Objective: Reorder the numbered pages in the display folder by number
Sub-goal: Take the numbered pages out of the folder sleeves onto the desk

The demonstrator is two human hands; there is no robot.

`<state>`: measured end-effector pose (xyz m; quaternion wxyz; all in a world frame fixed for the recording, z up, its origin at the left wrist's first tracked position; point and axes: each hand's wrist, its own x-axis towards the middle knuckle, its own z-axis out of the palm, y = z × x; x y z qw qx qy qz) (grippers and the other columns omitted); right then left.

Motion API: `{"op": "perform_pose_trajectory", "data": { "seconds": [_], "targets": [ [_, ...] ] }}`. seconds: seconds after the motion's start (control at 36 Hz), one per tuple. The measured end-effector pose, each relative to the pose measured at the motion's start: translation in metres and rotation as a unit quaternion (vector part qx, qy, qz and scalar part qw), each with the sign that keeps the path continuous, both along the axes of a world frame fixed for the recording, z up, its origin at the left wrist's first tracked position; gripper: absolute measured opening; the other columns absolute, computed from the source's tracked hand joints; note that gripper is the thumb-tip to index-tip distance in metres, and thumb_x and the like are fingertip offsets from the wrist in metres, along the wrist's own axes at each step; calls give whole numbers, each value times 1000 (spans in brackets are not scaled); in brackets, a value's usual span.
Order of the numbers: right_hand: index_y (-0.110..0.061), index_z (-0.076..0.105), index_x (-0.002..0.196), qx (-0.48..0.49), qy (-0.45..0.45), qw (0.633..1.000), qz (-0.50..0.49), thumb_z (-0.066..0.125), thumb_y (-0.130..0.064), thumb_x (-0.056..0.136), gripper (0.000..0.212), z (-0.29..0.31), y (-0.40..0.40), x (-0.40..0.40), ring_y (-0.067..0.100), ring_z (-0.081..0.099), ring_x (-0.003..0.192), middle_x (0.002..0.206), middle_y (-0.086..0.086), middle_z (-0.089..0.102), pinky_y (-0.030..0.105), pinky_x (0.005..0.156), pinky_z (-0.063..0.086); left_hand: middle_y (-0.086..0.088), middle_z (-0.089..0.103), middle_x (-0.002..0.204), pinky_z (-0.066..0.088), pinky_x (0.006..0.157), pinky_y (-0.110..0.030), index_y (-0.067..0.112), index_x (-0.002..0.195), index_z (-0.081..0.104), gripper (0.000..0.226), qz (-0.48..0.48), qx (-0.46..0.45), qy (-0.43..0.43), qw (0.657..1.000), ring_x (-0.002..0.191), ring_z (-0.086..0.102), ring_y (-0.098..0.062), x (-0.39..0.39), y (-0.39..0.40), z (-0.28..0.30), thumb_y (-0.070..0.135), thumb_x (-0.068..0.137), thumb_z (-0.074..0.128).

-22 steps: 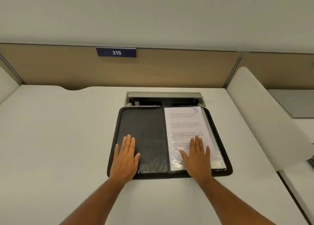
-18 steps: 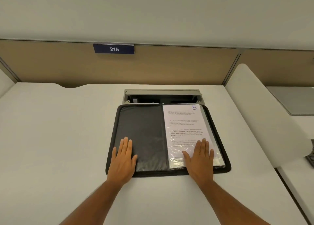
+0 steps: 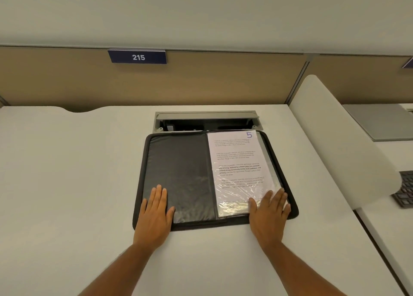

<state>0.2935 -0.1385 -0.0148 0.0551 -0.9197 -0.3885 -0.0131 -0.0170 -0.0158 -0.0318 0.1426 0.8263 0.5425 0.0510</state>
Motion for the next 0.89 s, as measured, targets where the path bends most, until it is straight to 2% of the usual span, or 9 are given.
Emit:
{"op": "perform_pose_trajectory", "data": {
  "seconds": [0.08,0.19,0.36,0.58,0.64,0.75,0.89],
  "targets": [
    [7,45,147,0,-4,1000,1,24,-58,100,83,-2,0,2,49,26,149,157,36,29,61,119,24,3,-10,168,-6,124,-37,20,161,-2,86,0,2,9,1000,153,-18,-13,0,0,1,67,91,-19],
    [8,46,146,8,-9,1000,7,25,-57,101,82,-5,0,4,49,30,147,155,37,33,62,118,25,3,-10,169,-7,124,-37,21,161,-3,78,3,7,16,1000,153,-19,-12,-2,-1,1,62,96,-8],
    [6,43,148,6,-5,1000,12,26,-58,102,81,-10,-3,7,47,31,147,156,35,34,62,118,26,2,-5,169,-1,125,-40,19,162,2,74,2,14,17,1000,155,-13,-14,0,-2,0,59,99,-1],
    [6,38,151,12,0,1000,20,27,-58,103,81,-12,-6,9,45,29,149,157,33,33,60,119,26,-10,2,169,3,125,-49,9,161,11,76,40,-13,24,999,156,-5,-25,27,-8,8,49,98,-2],
    [8,36,152,17,6,1000,20,26,-59,103,83,-12,-7,9,44,29,150,158,32,33,60,120,26,-9,1,169,4,125,-49,9,161,11,75,7,-12,25,1000,156,-6,-24,39,-11,8,49,99,0],
    [10,33,152,28,12,999,23,23,-62,102,88,-13,-10,14,42,29,150,159,30,32,58,121,27,-2,-13,168,-6,125,-45,15,161,-2,75,-86,-30,15,996,154,-18,-18,70,-21,11,54,97,-3],
    [8,35,152,33,-8,998,46,28,-60,103,84,-16,-17,24,40,29,150,159,29,33,57,121,26,2,-17,166,-9,124,-37,17,161,-4,63,-158,-35,-11,987,154,-17,-15,107,-30,21,43,109,21]
  ]
}}
